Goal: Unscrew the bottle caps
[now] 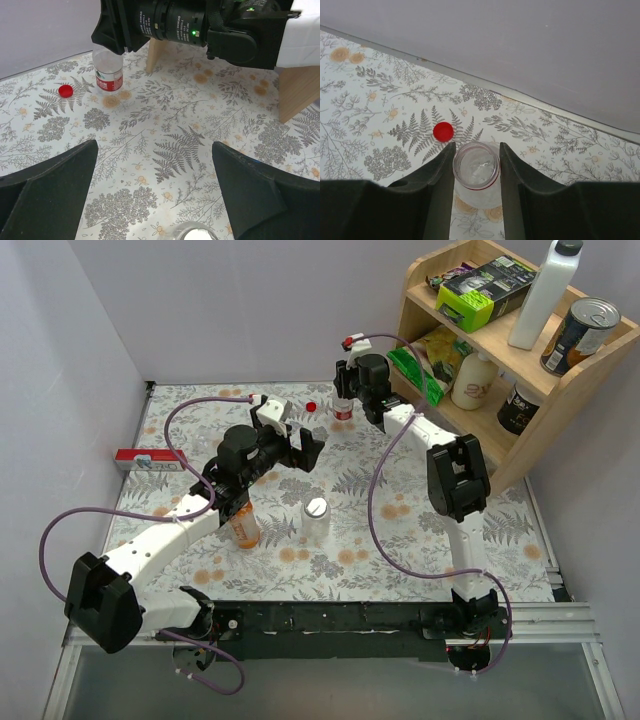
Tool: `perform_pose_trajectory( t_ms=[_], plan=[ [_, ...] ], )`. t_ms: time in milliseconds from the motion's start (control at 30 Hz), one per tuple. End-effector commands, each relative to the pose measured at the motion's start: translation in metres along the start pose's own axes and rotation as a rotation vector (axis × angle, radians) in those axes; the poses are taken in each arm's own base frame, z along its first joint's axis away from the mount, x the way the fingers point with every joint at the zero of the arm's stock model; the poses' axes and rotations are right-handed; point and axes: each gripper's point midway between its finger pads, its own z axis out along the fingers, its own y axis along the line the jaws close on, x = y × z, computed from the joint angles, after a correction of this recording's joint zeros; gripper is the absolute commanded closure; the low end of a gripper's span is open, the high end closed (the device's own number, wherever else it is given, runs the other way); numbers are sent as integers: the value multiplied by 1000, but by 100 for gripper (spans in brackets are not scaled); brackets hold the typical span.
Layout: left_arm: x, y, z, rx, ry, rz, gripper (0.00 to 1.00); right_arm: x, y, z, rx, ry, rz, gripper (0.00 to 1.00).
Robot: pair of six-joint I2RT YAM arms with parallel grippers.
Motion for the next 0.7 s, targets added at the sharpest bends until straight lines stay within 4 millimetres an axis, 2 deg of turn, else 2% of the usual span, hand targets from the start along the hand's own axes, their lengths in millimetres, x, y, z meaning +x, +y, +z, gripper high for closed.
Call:
perform_pose_trajectory(
  t_ms=[0, 67, 100, 300, 333, 400, 433, 533, 667],
  plan=[
    [-14, 0, 1, -4, -35, 25, 2, -43, -8, 15, -5, -137, -21, 99],
    [-12, 0, 1, 1, -30, 25, 2, -46, -11, 19, -5, -138, -23, 99],
    [-13, 0, 1, 1, -31, 28, 2, -36, -11, 25, -5, -118, -24, 99],
    [-12, 0, 1, -1, -30, 29, 2, -33, -15, 27, -3, -98, -29, 99],
    [-12, 0, 2, 1, -28, 31, 2, -32, -15, 27, -1, -95, -29, 96],
    [-13, 0, 1, 0, -32, 31, 2, -34, -17, 27, 4, -94, -28, 87],
    [-14, 0, 1, 0, -35, 31, 2, -36, -18, 27, 5, -97, -28, 77],
    [-13, -1, 1, 3, -31, 31, 2, -40, -19, 28, 6, -100, -28, 62],
    [-14, -2, 0, 6, -35, 28, 2, -41, -21, 30, 11, -103, -23, 51]
  ],
)
